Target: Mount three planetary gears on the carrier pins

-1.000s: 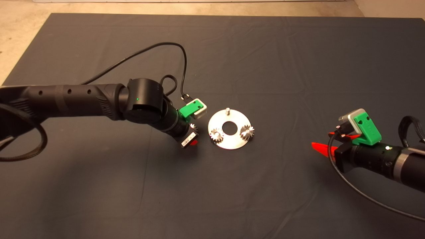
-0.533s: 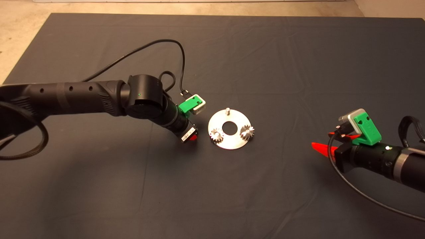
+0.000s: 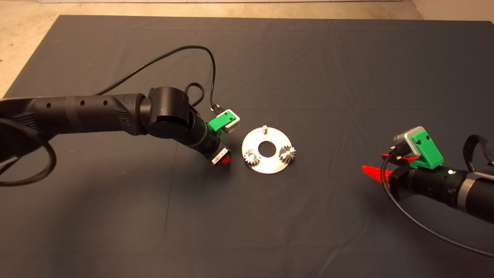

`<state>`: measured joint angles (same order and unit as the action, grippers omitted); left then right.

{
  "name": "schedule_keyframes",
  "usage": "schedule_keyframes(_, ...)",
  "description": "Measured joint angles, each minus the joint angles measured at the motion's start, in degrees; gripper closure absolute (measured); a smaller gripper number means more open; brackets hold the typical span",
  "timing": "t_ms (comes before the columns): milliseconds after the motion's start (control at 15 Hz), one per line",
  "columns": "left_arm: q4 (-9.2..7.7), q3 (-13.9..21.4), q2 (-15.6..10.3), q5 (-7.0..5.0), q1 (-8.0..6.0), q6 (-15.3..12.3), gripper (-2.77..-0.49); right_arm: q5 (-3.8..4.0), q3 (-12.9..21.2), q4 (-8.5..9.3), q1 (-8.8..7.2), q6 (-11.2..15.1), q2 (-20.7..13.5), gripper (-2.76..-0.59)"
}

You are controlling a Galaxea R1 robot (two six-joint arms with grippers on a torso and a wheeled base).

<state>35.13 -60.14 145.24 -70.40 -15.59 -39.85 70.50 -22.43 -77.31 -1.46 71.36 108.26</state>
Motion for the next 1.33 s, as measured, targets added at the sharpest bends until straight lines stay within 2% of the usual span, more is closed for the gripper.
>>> schedule_keyframes(467,0.01,-0.02,0.00,0.50,0.01,0.00,-1.60,0.01,0.00,0.00,-0.01,0.00,-0.02,-1.47)
schedule_keyframes(867,0.50,0.00,-0.01,1.44,0.05,-0.02,-1.60,0.01,0.00,0.00,-0.02,0.00,-0.68,-1.47)
schedule_keyframes(1200,0.72,0.00,-0.21,1.63,0.99,-0.02,-1.60,0.01,0.00,0.00,-0.02,0.00,-0.85,-1.47)
schedule_keyframes(1333,0.74,0.00,-0.31,1.66,0.96,-0.02,-1.51,0.00,0.00,0.00,-0.02,0.00,-0.85,-1.47)
